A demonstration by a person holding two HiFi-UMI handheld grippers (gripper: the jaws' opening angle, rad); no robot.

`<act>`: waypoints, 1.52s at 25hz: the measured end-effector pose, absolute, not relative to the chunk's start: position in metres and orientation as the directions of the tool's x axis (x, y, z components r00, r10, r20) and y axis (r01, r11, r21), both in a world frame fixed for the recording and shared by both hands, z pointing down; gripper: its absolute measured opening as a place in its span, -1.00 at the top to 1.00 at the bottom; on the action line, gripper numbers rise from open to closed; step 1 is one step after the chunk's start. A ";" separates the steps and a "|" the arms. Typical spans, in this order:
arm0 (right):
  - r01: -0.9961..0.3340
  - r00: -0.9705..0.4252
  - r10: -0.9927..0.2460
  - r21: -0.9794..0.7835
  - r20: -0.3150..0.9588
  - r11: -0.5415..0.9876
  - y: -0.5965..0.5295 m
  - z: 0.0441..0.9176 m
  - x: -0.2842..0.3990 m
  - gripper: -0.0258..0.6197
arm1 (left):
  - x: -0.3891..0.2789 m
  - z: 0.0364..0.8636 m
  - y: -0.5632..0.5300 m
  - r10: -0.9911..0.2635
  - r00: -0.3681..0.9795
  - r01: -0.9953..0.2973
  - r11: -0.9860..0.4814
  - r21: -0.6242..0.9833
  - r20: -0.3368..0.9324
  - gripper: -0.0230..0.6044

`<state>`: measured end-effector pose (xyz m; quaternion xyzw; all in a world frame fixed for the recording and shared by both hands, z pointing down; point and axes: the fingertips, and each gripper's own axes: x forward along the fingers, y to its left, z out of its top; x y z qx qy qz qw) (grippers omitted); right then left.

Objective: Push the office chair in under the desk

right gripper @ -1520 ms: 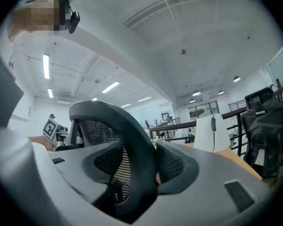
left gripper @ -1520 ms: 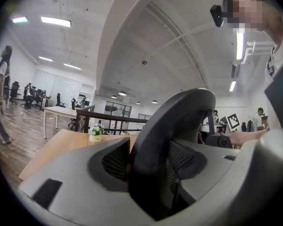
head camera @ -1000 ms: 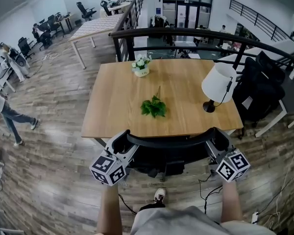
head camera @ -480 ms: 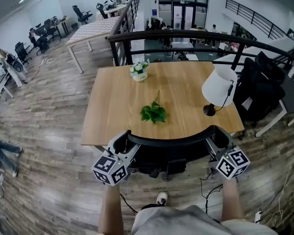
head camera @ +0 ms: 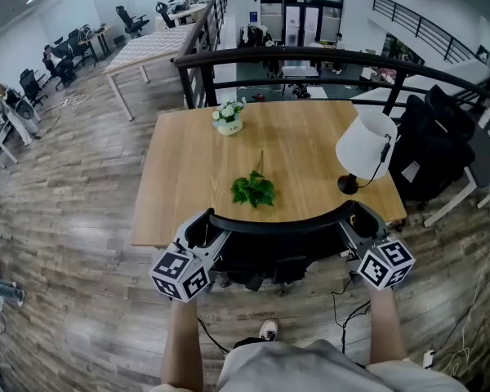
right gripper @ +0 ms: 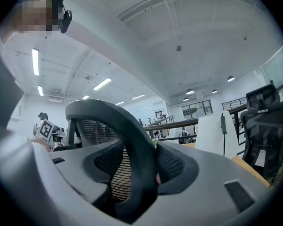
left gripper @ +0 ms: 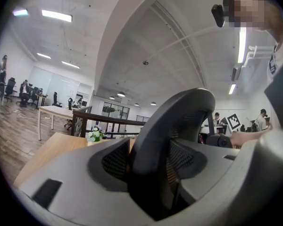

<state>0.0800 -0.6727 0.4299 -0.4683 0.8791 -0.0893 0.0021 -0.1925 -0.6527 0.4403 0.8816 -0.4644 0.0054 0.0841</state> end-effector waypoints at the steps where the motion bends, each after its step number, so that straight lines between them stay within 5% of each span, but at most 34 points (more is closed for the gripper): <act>1: -0.824 -0.560 -0.824 -0.158 0.082 0.544 -0.676 0.431 0.079 0.17 | -0.193 0.441 -0.656 -0.820 0.565 -0.822 -0.551 0.144 0.088 0.04; 24: -0.806 -0.590 -0.790 -0.069 0.166 0.588 -0.696 0.439 0.066 0.16 | -0.212 0.441 -0.682 -0.855 0.516 -0.852 -0.506 0.137 0.051 -0.06; 38: -0.831 -0.553 -0.818 -0.036 0.156 0.555 -0.643 0.417 0.092 0.17 | -0.206 0.423 -0.626 -0.910 0.399 -0.914 -0.404 -0.027 0.115 -0.03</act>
